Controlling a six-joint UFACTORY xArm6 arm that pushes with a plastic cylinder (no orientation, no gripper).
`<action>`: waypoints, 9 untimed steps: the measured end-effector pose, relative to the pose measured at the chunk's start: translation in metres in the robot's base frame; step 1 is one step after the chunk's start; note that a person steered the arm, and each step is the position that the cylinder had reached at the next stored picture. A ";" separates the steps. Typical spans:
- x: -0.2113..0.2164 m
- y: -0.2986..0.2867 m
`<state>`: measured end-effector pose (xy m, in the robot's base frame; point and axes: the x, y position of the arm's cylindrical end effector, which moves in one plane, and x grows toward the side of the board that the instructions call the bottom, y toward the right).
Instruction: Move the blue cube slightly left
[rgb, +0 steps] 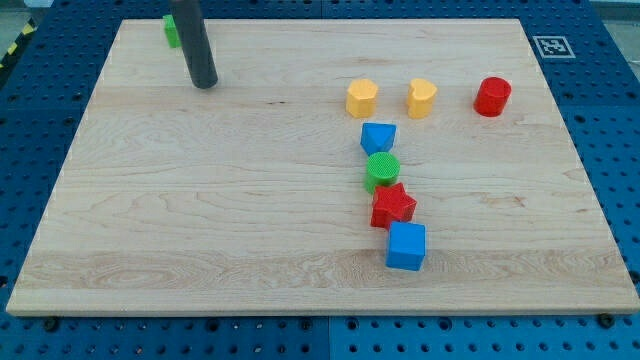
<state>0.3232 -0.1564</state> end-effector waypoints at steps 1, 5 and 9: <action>0.038 0.019; 0.268 0.143; 0.285 0.333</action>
